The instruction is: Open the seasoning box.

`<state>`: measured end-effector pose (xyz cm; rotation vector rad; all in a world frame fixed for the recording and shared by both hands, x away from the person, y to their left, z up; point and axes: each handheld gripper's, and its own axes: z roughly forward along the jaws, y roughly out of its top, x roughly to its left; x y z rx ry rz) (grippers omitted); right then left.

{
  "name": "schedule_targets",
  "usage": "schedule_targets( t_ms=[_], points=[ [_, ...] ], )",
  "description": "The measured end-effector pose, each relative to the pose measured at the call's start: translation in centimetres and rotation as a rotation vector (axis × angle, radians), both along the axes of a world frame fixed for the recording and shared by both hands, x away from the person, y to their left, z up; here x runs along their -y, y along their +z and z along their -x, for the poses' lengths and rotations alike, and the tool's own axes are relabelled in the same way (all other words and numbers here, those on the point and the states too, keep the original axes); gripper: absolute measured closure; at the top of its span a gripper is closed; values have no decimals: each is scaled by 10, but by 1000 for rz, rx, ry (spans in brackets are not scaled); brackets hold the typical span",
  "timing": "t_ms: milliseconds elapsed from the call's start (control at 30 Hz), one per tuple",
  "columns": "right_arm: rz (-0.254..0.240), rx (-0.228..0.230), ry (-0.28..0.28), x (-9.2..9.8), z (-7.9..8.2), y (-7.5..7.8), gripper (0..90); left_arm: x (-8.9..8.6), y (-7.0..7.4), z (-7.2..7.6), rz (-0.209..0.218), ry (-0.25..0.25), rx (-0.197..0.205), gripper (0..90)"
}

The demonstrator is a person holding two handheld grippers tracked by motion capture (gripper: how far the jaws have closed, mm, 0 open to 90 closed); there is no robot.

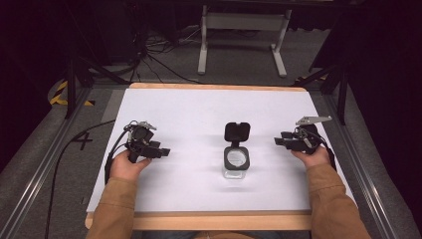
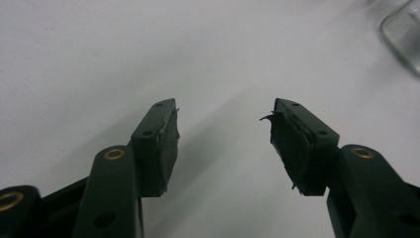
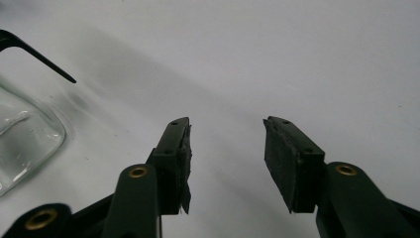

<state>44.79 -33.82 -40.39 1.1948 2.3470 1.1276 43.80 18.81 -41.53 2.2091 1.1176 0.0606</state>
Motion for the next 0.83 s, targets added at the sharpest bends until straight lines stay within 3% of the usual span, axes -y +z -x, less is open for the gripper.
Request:
schedule_targets(
  t_ms=[167, 267, 433, 600, 833],
  points=[
    [31, -13, 9, -2, -4, -9, 516, 4, -6, -1, -17, -4, 20, 437],
    [65, -11, 27, -6, -6, -15, 512, 9, -8, 0, -30, -12, 65, 437],
    [96, -26, 32, -11, -7, -21, 500, 18, -10, 1, -58, -45, 107, 438],
    [105, -31, 36, -13, -7, -24, 473, 25, -13, 1, -75, -67, 95, 437],
    [113, -27, 43, -15, -5, -23, 470, 27, -10, 0, -46, -80, 93, 431]
  ],
)
